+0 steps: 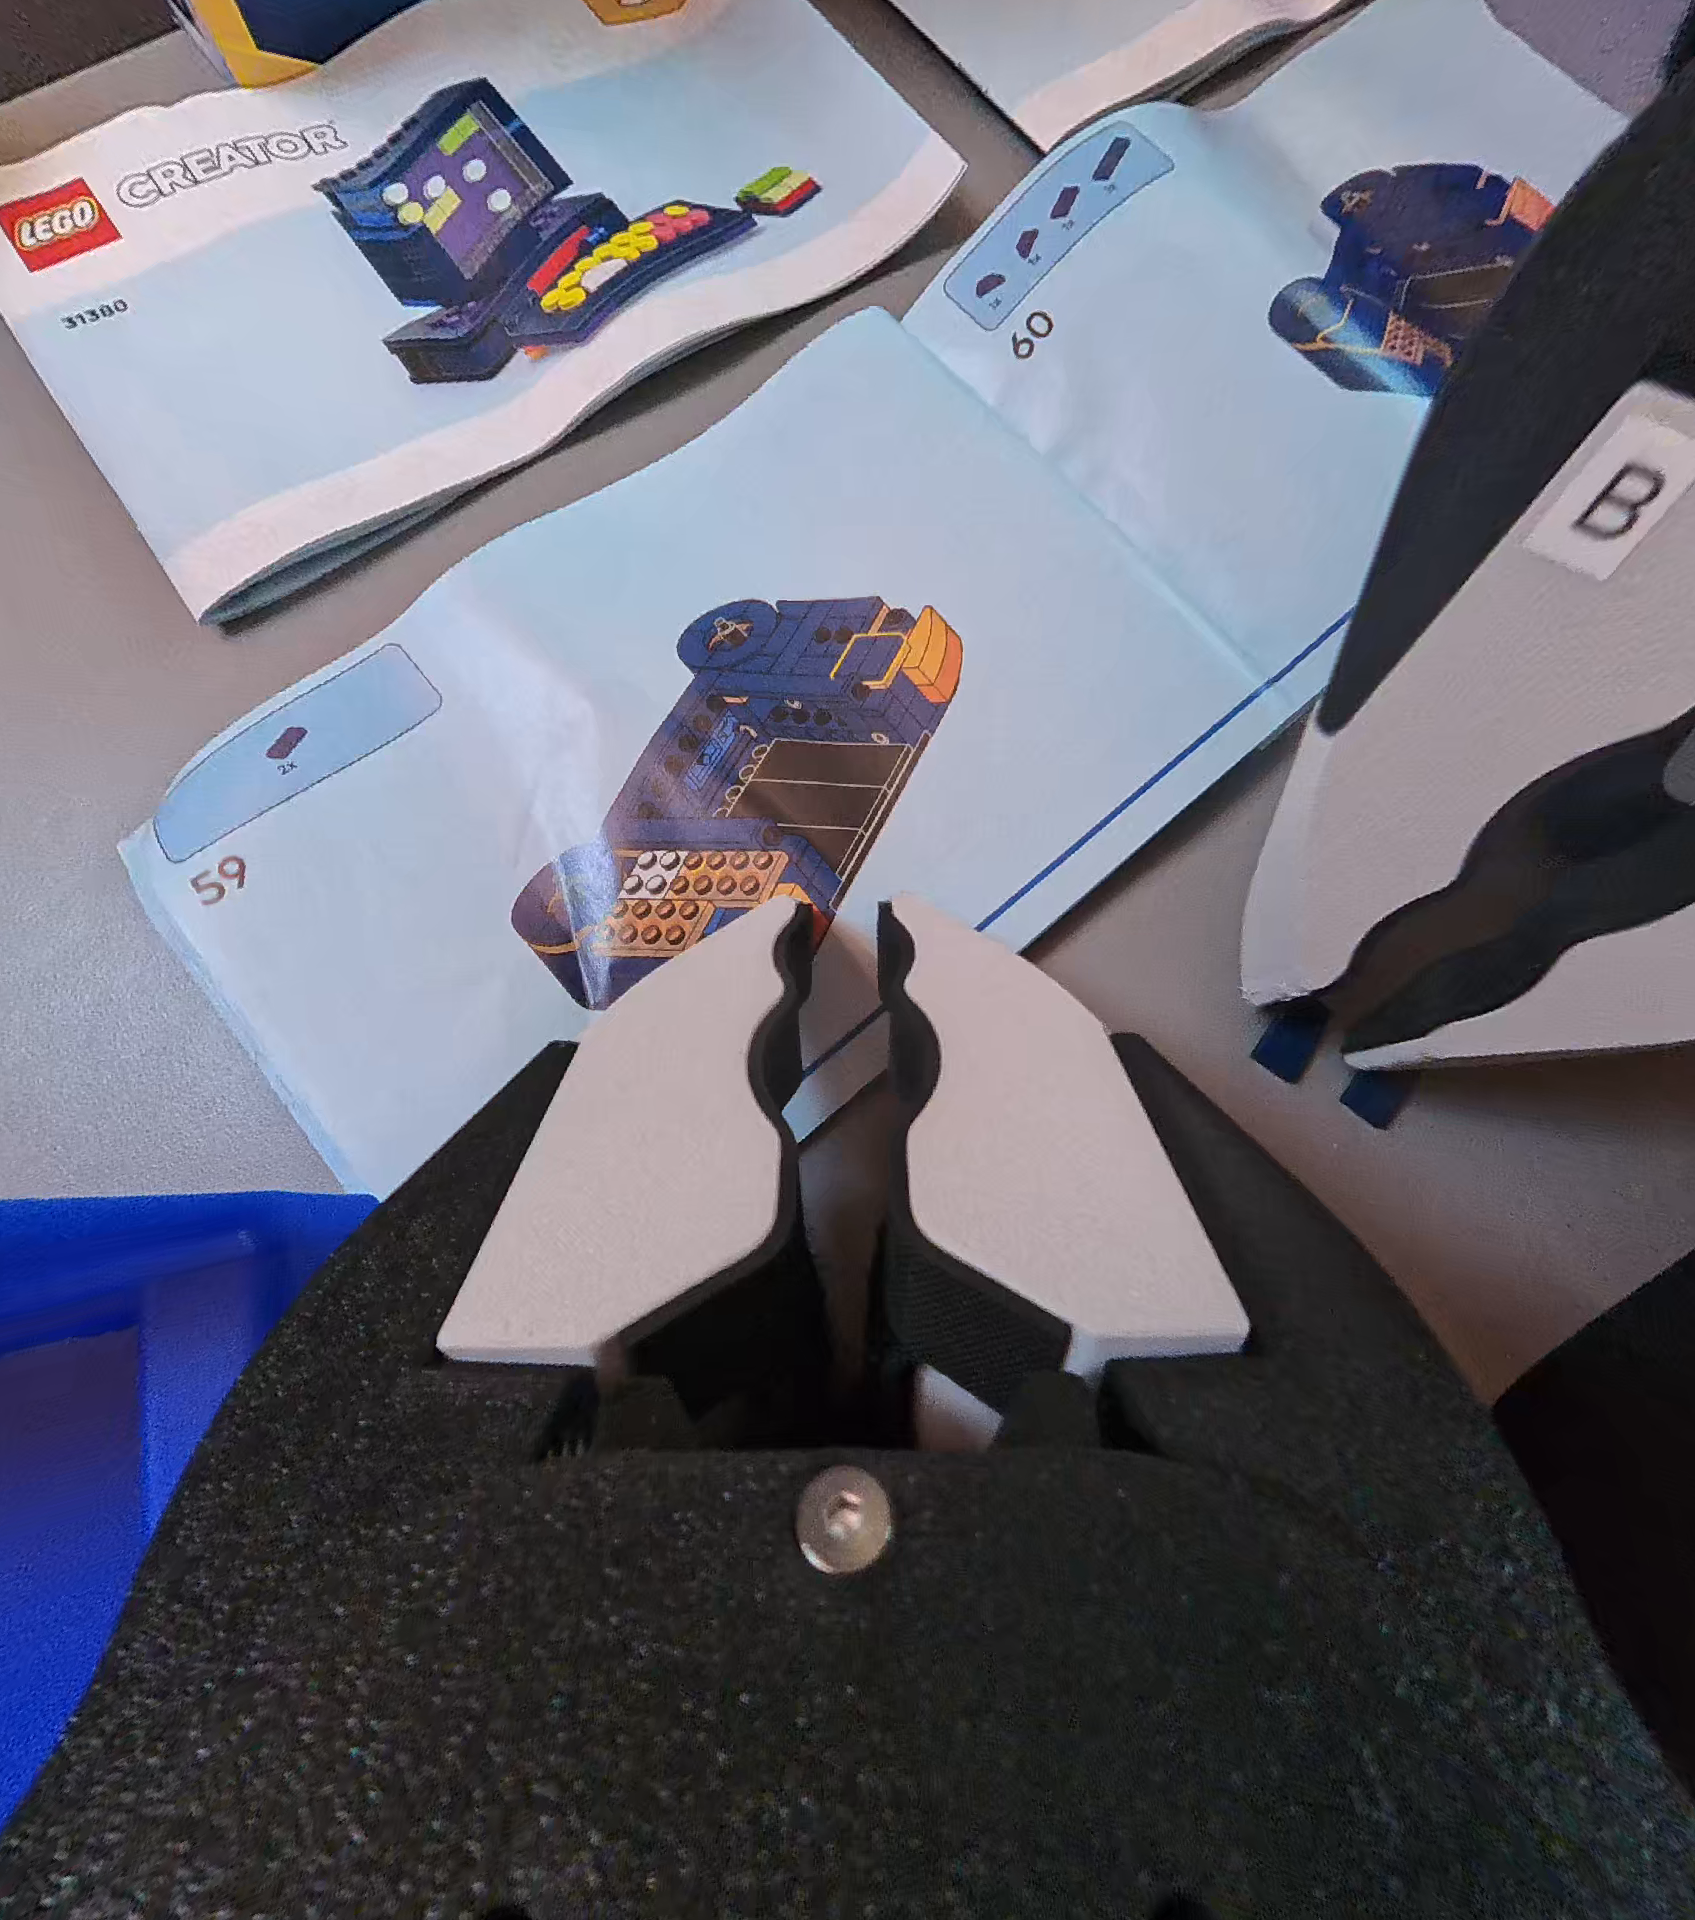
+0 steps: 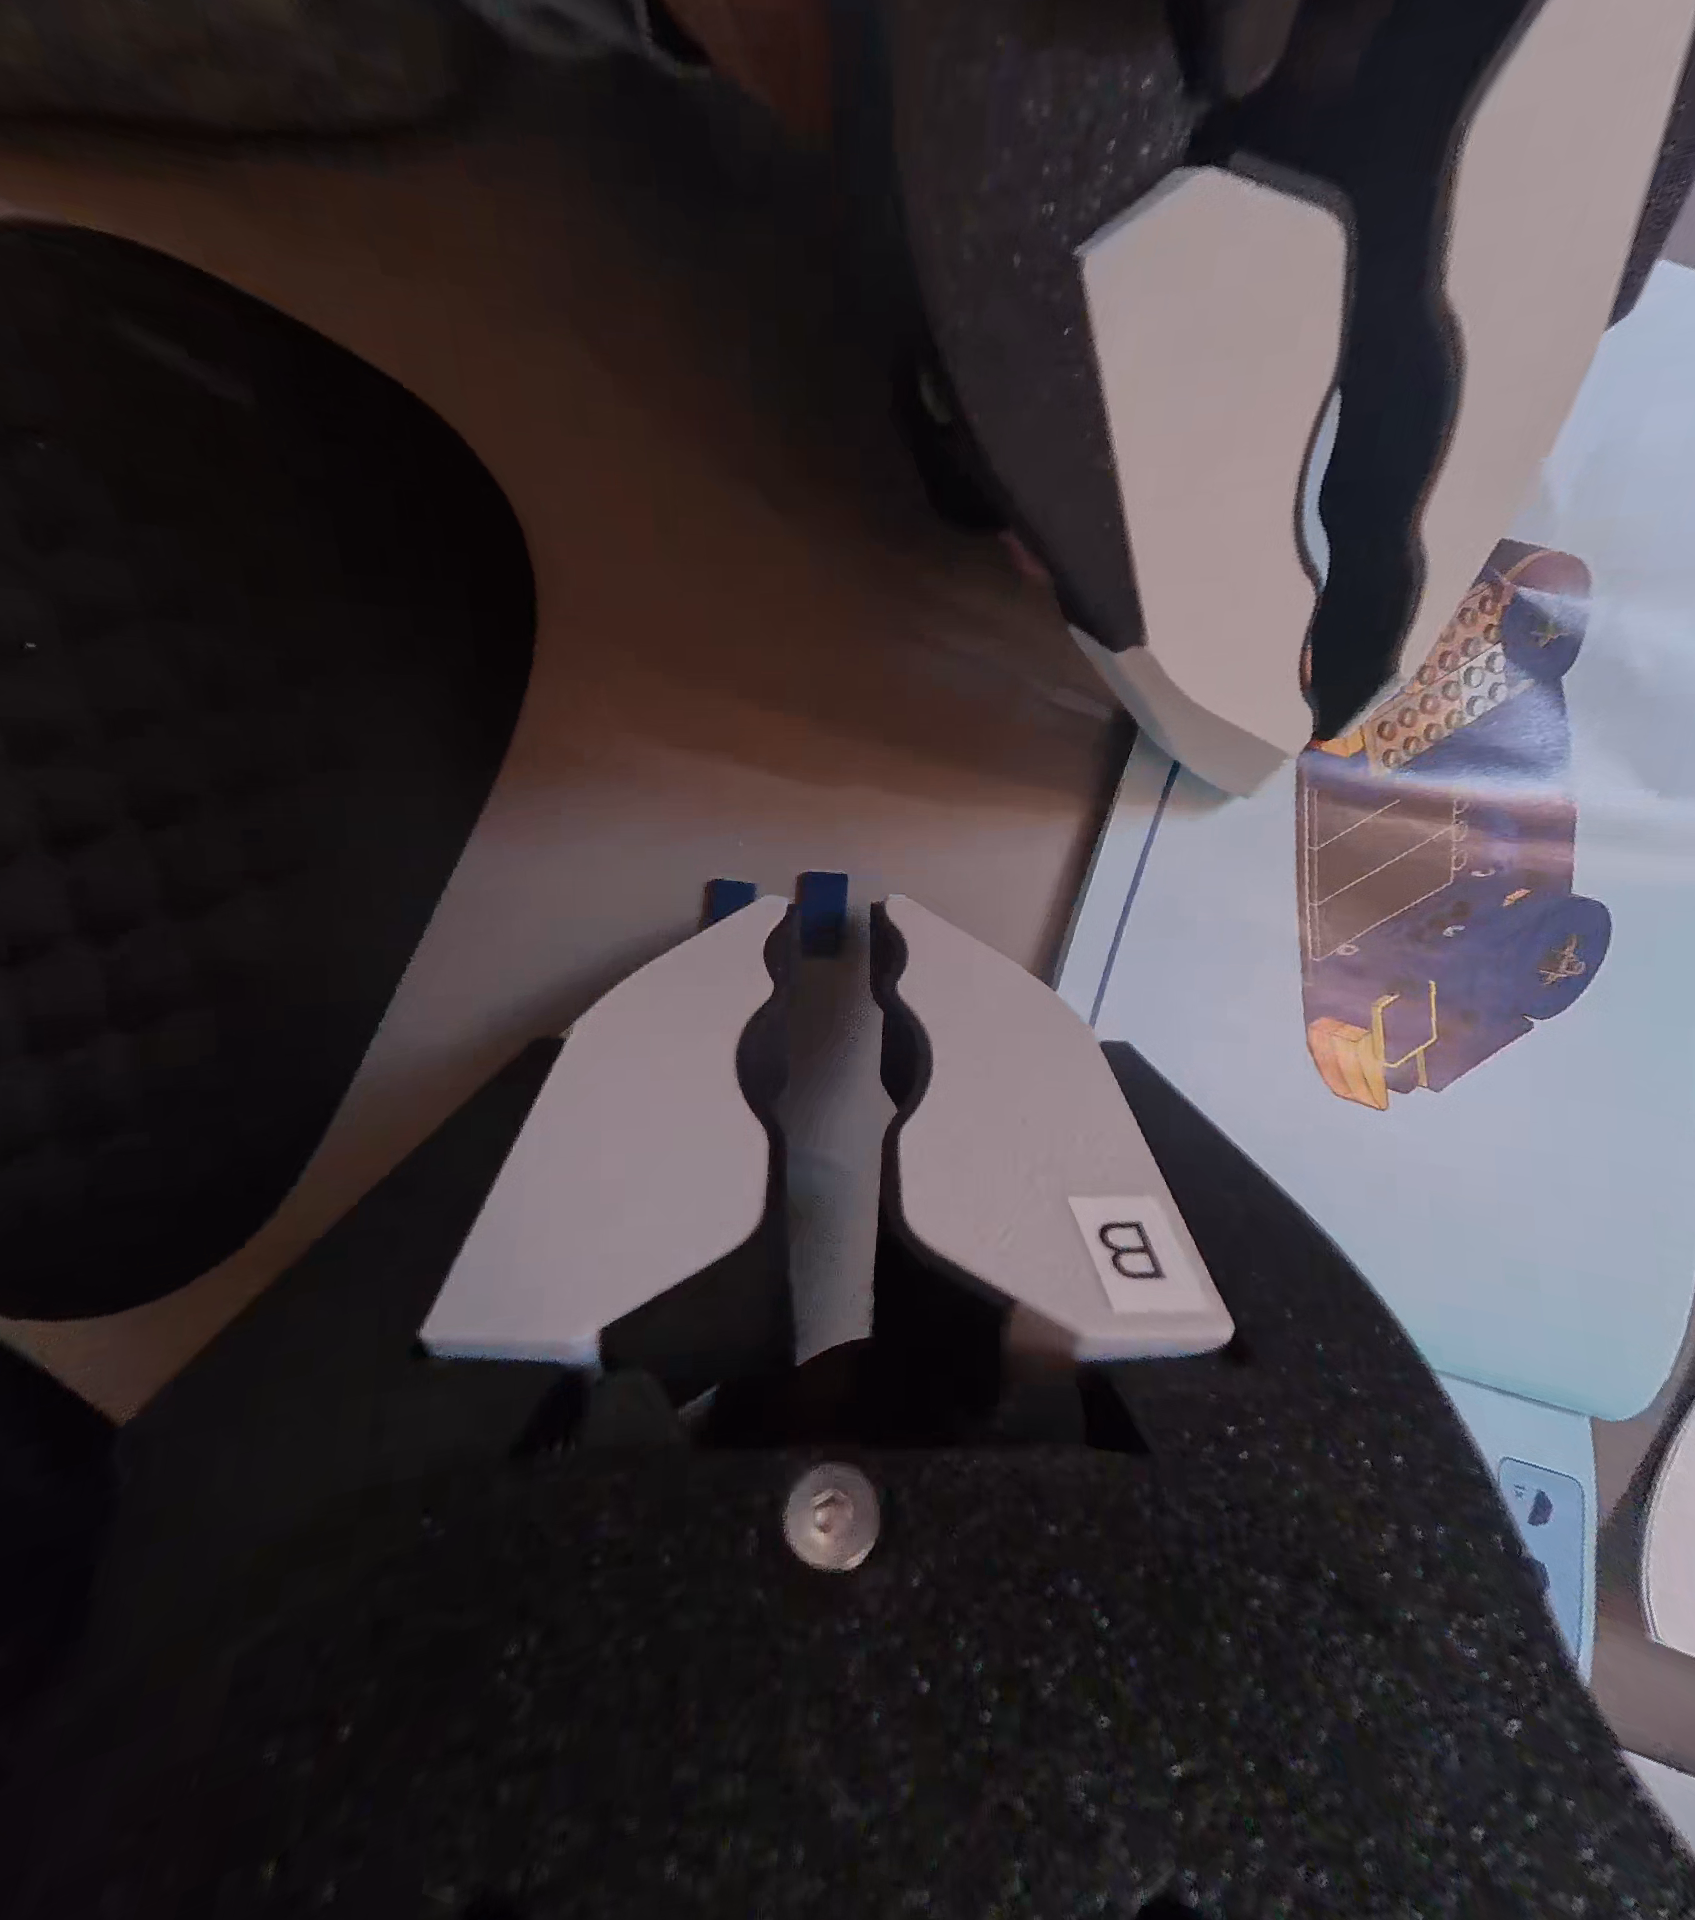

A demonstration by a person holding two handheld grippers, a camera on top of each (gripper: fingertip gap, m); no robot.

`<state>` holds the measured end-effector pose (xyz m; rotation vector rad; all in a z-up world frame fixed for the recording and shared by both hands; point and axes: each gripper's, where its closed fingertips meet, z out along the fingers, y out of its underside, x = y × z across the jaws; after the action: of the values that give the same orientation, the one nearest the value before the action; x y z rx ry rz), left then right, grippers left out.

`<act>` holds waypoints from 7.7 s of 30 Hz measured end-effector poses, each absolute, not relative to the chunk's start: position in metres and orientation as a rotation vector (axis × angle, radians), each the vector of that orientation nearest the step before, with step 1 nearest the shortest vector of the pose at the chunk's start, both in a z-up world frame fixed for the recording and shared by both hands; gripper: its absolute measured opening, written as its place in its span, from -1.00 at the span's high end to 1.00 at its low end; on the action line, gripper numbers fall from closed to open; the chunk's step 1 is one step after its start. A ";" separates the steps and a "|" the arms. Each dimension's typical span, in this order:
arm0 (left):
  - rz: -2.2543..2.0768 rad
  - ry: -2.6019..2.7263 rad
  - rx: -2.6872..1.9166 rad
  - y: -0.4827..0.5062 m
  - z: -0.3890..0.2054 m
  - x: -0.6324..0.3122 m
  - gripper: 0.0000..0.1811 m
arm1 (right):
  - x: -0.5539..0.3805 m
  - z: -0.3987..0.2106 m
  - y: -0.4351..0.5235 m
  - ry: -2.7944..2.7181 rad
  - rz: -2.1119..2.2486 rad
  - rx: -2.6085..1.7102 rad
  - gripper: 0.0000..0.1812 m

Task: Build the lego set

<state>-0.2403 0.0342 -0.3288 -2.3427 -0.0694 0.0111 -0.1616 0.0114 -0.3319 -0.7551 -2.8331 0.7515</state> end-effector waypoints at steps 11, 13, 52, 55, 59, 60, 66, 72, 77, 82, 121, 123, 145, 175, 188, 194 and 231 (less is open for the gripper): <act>-0.014 -0.081 -2.342 0.033 -0.330 -0.240 0.87 | -0.143 -0.281 0.039 -2.484 0.992 -1.014 0.94; -0.005 -0.075 -2.342 0.033 -0.329 -0.240 0.87 | -0.122 -0.263 0.070 -2.305 0.997 -1.160 0.94; -0.130 0.442 -2.020 0.053 -0.285 -0.176 0.55 | -0.005 -0.295 0.124 -2.684 0.624 -0.764 0.93; -0.111 0.448 -2.043 0.050 -0.291 -0.179 0.59 | -0.007 -0.294 0.125 -2.670 0.650 -0.793 0.93; -0.081 0.436 -2.109 0.052 -0.302 -0.181 0.62 | -0.011 -0.294 0.126 -2.644 0.680 -0.830 0.94; -0.060 0.428 -2.137 0.052 -0.307 -0.184 0.62 | -0.011 -0.295 0.125 -2.644 0.687 -0.832 0.94; -0.023 0.394 -2.189 0.051 -0.315 -0.191 0.62 | -0.012 -0.297 0.123 -2.640 0.700 -0.834 0.94; -0.037 0.406 -2.257 0.048 -0.328 -0.191 0.63 | -0.009 -0.298 0.127 -2.616 0.718 -0.866 0.94; -0.042 0.421 -2.283 0.047 -0.334 -0.189 0.65 | -0.007 -0.300 0.130 -2.605 0.721 -0.878 0.94; -0.046 0.407 -2.286 0.047 -0.334 -0.191 0.65 | -0.007 -0.299 0.130 -2.601 0.719 -0.868 0.94; -0.082 0.377 -2.285 0.047 -0.335 -0.191 0.67 | -0.008 -0.300 0.126 -2.618 0.747 -0.841 0.94; -0.085 0.376 -2.285 0.047 -0.335 -0.192 0.67 | -0.008 -0.300 0.126 -2.618 0.750 -0.839 0.94; -0.087 0.376 -2.284 0.047 -0.335 -0.192 0.67 | -0.008 -0.304 0.122 -2.657 0.730 -0.788 0.94; -0.089 0.374 -2.284 0.046 -0.335 -0.192 0.68 | -0.012 -0.308 0.120 -2.675 0.636 -0.614 0.90; -0.082 0.402 -2.277 0.046 -0.333 -0.190 0.71 | -0.014 -0.300 0.127 -2.406 0.735 -1.176 1.00; -0.463 0.431 -1.937 0.066 -0.255 -0.141 0.78 | -0.010 -0.293 0.121 -1.785 0.919 -1.740 1.00; -0.764 0.781 -2.232 0.123 -0.310 -0.050 0.88 | -0.011 -0.307 0.129 -1.503 0.596 -1.713 1.00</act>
<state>-0.0504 0.1229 -0.3099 -2.2318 0.7807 -0.7637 -0.0112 0.1289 -0.3071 -1.7132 -1.5025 0.5961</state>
